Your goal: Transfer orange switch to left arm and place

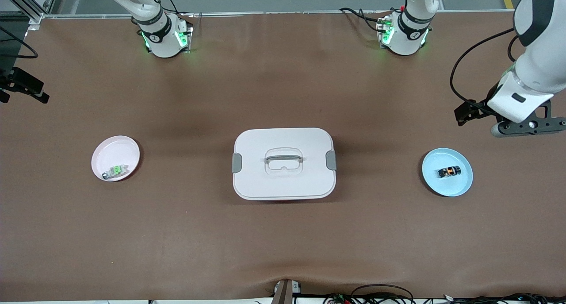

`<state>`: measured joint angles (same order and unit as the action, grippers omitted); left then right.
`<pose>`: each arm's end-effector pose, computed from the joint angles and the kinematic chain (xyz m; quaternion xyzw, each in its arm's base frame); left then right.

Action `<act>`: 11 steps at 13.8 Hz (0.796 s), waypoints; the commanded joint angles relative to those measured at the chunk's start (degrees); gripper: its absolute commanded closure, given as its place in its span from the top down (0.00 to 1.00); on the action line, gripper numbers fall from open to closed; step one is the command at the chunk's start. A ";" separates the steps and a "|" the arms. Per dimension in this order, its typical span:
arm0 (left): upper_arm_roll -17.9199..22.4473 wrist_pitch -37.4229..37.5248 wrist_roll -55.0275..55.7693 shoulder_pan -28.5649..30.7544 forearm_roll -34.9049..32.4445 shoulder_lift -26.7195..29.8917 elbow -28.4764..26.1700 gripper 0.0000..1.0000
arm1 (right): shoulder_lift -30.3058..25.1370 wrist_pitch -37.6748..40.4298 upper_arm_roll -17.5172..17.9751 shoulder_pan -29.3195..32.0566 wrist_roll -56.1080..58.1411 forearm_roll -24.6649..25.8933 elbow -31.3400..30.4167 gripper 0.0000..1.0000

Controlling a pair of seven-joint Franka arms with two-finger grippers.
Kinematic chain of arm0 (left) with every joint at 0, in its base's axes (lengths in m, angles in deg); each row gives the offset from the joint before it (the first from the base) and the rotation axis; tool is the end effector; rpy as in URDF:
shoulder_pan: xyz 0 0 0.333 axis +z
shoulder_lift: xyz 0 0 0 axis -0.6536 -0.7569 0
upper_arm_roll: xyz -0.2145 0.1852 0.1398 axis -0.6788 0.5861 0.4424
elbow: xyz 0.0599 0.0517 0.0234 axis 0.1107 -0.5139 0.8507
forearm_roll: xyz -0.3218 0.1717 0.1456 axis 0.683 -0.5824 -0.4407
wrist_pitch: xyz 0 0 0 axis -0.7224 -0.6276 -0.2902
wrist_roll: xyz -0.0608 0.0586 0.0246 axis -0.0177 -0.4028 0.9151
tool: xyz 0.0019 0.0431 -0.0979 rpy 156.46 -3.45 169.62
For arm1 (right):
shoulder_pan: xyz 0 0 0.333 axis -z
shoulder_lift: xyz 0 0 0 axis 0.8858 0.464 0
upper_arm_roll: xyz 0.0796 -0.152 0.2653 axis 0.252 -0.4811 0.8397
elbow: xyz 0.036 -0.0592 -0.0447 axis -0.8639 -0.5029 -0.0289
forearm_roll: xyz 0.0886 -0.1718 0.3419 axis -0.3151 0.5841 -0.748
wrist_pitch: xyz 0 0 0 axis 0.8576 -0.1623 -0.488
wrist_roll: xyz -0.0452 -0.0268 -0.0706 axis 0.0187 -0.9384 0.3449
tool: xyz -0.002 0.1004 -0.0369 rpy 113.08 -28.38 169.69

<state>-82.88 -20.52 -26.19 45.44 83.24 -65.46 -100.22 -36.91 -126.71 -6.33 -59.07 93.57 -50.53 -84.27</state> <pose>0.5672 -0.0552 0.5415 -0.9985 -0.0109 0.0053 0.0541 0.5309 -0.0609 0.6395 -0.9996 0.0182 -0.0186 0.0064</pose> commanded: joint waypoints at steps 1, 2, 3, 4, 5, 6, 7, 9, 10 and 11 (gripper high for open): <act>0.27 -0.88 -1.71 0.02 1.07 0.83 -0.05 1.00 | -1.00 -0.31 0.65 0.58 0.63 0.18 -0.98 1.00; 0.27 -0.88 -3.11 0.02 1.07 1.45 -0.05 1.00 | -1.00 -0.31 0.65 0.15 0.63 0.27 -1.07 1.00; 0.44 -0.80 -4.43 0.11 1.07 1.89 0.21 1.00 | -0.91 -0.31 0.65 0.06 0.63 0.36 -1.07 1.00; 0.44 -0.19 -4.97 0.11 1.15 2.41 1.17 1.00 | -0.91 -0.31 0.65 0.05 0.63 0.36 -1.07 1.00; 0.44 2.34 -5.06 0.03 1.16 2.42 2.92 1.00 | -0.91 -0.31 0.65 0.05 0.63 0.36 -1.07 1.00; 0.44 4.80 -5.06 0.02 1.16 2.25 4.94 1.00 | -0.91 -0.31 0.65 0.05 0.63 0.36 -1.07 1.00; 0.44 7.00 -5.15 0.02 1.16 2.07 6.61 1.00 | -0.91 -0.31 0.65 0.05 0.63 0.45 -1.07 1.00; 0.18 9.13 -5.15 0.02 1.24 2.07 8.21 1.00 | -0.91 -0.31 0.65 0.05 0.63 0.45 -0.99 1.00; -0.17 9.66 -5.15 -0.06 1.24 2.07 8.82 1.00 | -0.91 -0.31 0.65 0.05 0.63 0.45 -0.98 1.00; -0.26 10.27 -5.06 -0.32 1.59 2.07 9.70 1.00 | -0.91 -0.39 0.65 0.05 0.63 0.45 -0.98 1.00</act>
<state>-82.86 -12.30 -30.25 45.32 83.43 -63.25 -92.60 -36.91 -126.71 -5.89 -59.16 93.69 -50.46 -84.34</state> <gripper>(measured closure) 0.000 0.000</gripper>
